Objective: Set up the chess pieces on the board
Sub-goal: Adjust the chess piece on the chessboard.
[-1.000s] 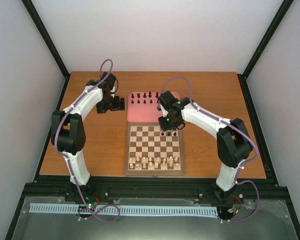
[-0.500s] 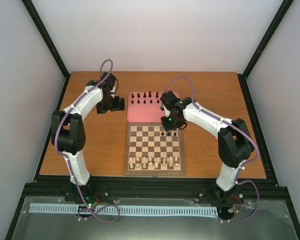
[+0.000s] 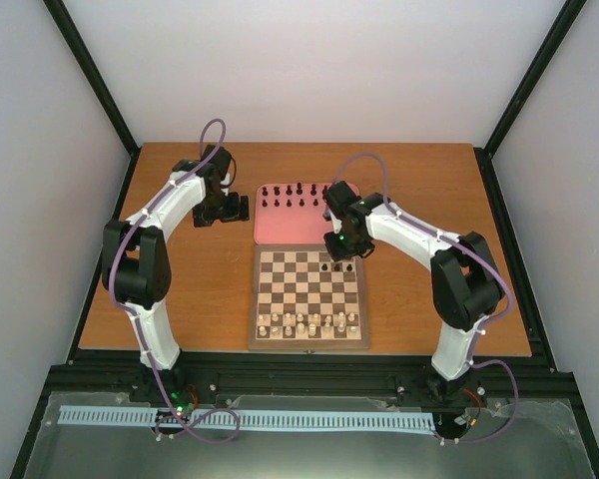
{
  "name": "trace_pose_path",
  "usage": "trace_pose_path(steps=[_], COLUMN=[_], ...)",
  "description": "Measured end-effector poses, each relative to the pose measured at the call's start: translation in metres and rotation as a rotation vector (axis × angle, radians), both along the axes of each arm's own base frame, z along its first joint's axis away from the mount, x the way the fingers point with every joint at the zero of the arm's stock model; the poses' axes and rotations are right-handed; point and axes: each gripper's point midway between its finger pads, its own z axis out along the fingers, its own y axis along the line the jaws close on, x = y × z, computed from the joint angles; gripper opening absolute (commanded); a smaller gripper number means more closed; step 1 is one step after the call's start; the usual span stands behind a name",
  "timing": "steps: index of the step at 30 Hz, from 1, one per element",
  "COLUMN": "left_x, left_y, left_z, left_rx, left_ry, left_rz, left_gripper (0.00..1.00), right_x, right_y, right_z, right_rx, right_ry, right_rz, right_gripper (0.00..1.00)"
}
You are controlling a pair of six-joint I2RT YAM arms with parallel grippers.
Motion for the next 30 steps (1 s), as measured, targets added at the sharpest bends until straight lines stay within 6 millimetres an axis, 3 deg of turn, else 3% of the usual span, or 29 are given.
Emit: trace_pose_path(steps=[30], left_x=[0.0], left_y=[0.0], left_z=[0.0], left_rx=[0.001], left_ry=[0.0], left_rz=[0.0], left_gripper=[1.0], right_x=[0.0], right_y=[0.007], right_z=[-0.016], right_rx=[0.023], right_ry=[0.056], right_rz=[0.013], right_gripper=[0.38])
